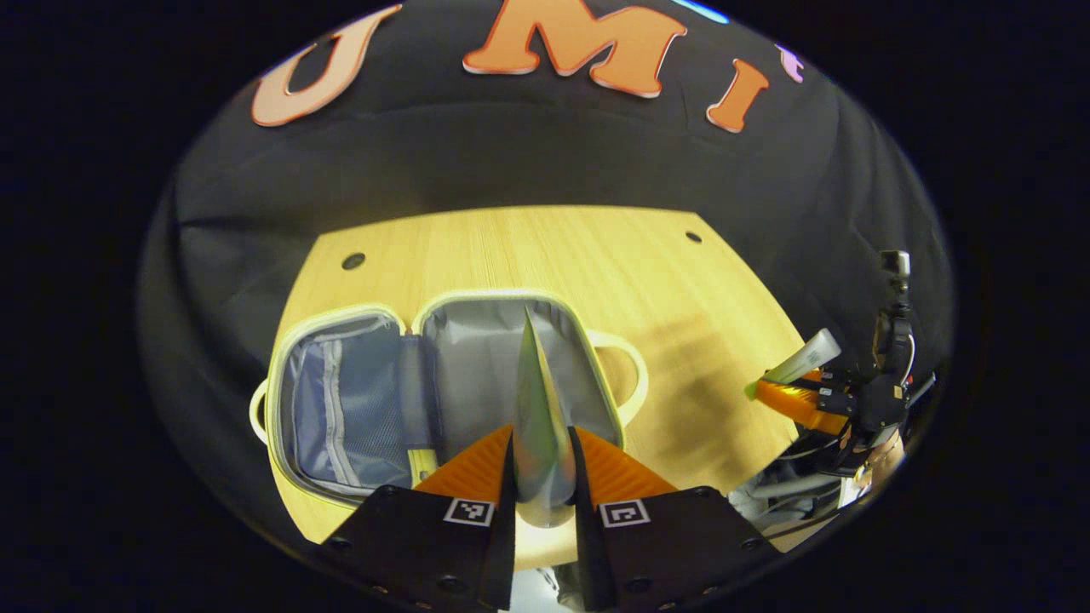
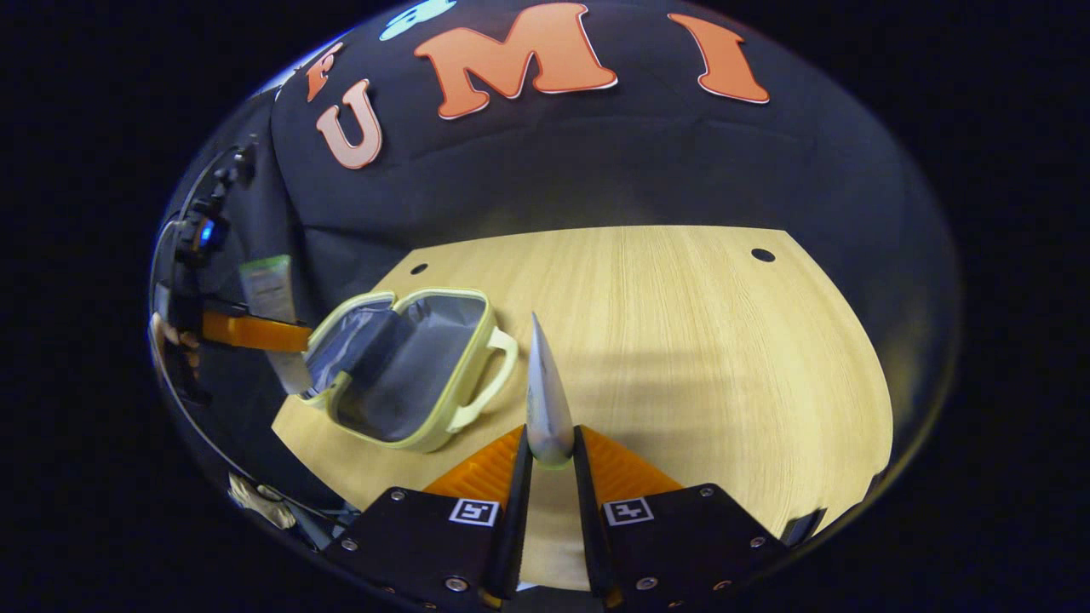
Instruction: First open the suitcase, pack the skin care products into it, and then close the suitcase.
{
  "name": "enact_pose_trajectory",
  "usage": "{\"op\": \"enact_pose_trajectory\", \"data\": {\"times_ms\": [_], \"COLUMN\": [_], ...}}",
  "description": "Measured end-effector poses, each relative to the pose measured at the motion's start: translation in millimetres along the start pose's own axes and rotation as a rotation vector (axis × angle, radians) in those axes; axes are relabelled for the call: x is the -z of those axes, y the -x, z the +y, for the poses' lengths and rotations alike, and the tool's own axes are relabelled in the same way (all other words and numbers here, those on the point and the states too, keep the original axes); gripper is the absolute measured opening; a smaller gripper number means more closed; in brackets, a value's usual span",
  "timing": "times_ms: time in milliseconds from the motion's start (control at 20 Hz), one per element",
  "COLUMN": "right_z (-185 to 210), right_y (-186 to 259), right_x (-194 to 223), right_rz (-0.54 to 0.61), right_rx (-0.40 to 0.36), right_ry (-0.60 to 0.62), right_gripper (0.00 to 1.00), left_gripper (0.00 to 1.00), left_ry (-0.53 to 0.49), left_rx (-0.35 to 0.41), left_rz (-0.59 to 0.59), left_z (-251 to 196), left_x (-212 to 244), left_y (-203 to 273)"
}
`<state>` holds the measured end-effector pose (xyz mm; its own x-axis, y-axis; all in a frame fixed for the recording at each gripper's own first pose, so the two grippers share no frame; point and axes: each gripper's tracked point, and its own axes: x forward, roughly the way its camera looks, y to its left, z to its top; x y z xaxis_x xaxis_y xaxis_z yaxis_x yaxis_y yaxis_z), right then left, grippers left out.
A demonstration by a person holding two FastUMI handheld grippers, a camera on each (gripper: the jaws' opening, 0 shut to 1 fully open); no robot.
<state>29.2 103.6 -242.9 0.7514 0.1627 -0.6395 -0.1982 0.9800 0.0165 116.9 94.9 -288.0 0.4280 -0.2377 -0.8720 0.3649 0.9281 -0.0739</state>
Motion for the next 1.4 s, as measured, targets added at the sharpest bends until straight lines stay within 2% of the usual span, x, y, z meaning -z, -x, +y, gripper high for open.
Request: {"op": "enact_pose_trajectory", "data": {"times_ms": [200,250,300,350,550,650,750,900,1050,1200,1300,1400], "right_z": [23,25,25,22,20,19,20,25,34,49,65,83], "right_y": [16,18,20,24,34,37,37,38,39,38,31,23], "right_x": [6,10,13,16,23,24,23,18,9,-1,-10,-24], "right_rz": [-0.012,-0.01,-0.006,-0.005,0.005,0.007,0.005,0.004,-0.012,-0.026,-0.024,-0.021], "right_rx": [0.018,0.031,0.044,0.064,0.102,0.117,0.126,0.13,0.135,0.147,0.132,0.099], "right_ry": [-0.072,-0.092,-0.103,-0.108,-0.141,-0.151,-0.152,-0.153,-0.134,-0.11,-0.106,-0.102], "right_gripper": [0.31,0.26,0.26,0.31,0.31,0.31,0.31,0.31,0.31,0.31,0.31,0.31], "left_gripper": [0.3,0.3,0.3,0.31,0.31,0.33,0.38,1.0,0.98,0.98,0.98,0.98], "left_ry": [0.012,0.029,0.037,0.033,-0.042,-0.039,-0.035,-0.077,-0.098,-0.057,-0.037,-0.048], "left_rx": [0.05,0.056,0.06,0.061,0.012,0.007,0.004,-0.002,0.028,0.105,0.161,0.163], "left_rz": [0.204,0.245,0.28,0.304,0.344,0.362,0.344,0.282,0.16,0.04,-0.032,-0.098], "left_z": [27,31,36,38,56,61,62,68,64,52,46,57], "left_x": [5,9,15,19,27,30,22,13,1,-9,-15,-19], "left_y": [-47,-62,-77,-89,-114,-121,-122,-104,-80,-46,-18,4]}}
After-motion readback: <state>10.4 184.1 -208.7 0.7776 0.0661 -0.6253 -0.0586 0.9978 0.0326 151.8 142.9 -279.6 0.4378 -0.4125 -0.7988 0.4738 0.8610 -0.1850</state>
